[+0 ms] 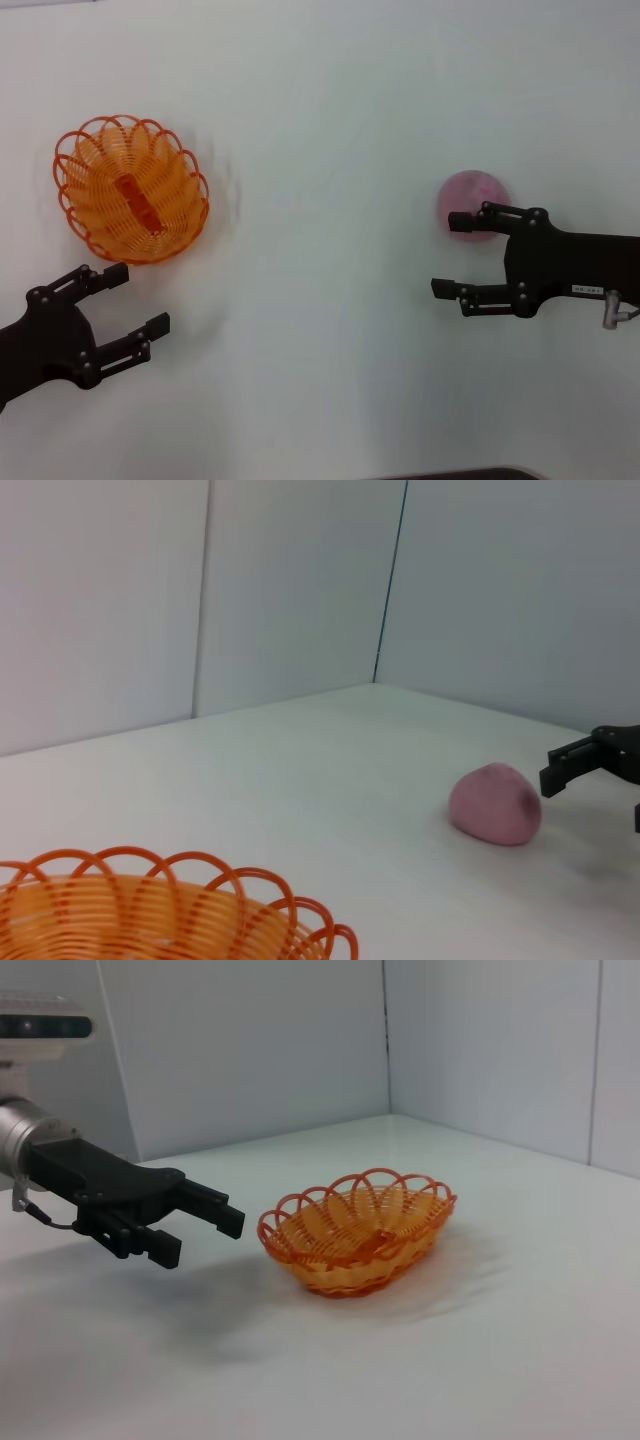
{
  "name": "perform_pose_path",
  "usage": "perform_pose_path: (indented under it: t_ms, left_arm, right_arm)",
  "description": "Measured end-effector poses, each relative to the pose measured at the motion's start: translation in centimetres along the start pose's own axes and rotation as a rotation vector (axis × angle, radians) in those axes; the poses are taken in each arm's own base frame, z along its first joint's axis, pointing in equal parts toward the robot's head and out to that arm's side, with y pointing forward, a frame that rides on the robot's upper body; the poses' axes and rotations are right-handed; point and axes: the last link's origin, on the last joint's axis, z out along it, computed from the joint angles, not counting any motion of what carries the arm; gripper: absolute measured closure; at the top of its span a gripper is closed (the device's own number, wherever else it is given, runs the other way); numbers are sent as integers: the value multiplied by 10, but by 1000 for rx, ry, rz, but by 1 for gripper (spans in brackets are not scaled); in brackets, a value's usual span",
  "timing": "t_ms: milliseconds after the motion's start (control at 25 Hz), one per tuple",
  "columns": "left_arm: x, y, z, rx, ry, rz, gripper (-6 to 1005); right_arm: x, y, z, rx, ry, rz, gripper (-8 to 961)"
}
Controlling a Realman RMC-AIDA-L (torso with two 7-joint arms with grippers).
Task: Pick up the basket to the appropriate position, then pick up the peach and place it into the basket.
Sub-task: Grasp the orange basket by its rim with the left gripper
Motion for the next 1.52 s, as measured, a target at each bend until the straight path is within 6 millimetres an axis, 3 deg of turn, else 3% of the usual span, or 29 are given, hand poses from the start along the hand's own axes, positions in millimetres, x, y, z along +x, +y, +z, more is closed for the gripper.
perform_pose_path:
  t_ms: [920, 1280, 1520]
  left_arm:
    - [-2, -4, -2, 28, -7, -51, 194]
    - [21, -35, -14, 61, -7, -480, 193]
    - [29, -53, -24, 123, -21, -675, 194]
  right_arm:
    - [1, -1, -3, 9, 1, 3, 61]
    - [-2, -2, -3, -2, -1, 5, 61]
    - [-6, -5, -8, -7, -3, -5, 61]
